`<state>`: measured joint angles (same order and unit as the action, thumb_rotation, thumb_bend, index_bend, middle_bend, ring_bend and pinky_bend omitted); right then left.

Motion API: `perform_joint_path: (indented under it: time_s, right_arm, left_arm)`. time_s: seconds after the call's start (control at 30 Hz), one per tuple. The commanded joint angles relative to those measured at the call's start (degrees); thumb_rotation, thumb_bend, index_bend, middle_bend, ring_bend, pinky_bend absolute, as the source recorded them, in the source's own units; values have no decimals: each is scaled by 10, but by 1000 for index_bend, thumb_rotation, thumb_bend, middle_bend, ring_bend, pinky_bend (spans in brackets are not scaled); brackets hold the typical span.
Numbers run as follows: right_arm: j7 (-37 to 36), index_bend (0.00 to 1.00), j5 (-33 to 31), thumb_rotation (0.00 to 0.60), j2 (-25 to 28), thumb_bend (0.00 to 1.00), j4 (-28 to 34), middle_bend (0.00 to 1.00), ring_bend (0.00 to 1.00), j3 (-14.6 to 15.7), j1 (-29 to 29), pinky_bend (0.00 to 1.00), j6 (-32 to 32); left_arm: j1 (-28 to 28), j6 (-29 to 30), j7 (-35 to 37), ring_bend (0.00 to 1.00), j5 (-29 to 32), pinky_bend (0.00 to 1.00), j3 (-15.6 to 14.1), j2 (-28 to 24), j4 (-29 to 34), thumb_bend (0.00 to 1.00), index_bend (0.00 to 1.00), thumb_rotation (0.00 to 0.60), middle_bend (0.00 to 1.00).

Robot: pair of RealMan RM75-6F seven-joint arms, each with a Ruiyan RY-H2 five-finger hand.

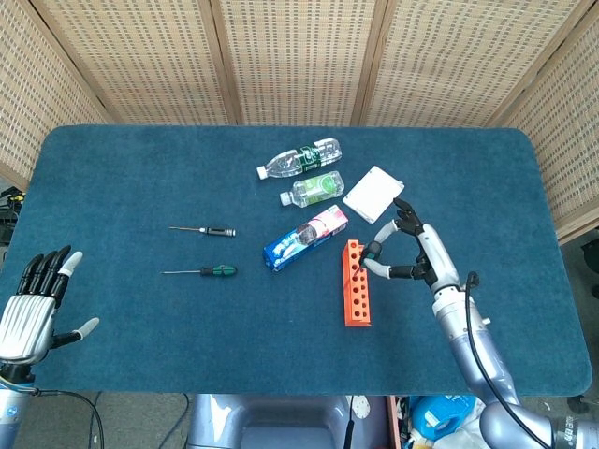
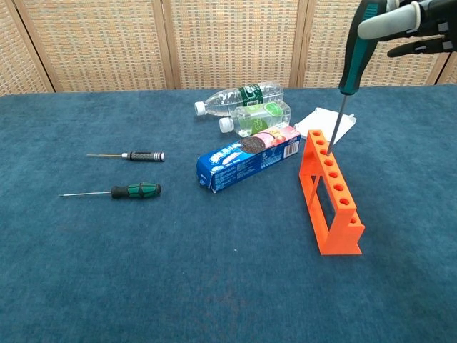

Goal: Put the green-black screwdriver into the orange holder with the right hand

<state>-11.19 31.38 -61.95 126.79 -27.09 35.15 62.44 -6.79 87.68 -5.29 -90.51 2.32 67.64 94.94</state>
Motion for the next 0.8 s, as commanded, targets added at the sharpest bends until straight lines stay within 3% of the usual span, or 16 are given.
perform_joint_path:
  time_s: [0.03,0.8]
  right_arm:
    - [-3,667,-1,600,2,198,-5,0,0,1,-1,0,-4]
    - [-17,667,11,600,-3,198,-18,0,0,18,-7,0,-22]
  left_arm:
    - [0,0,-1,0,0,0,0,0,0,0,0,600,0]
    - [0,-1,-4,0,-1,0,-2,1,0,0,0,600,0]
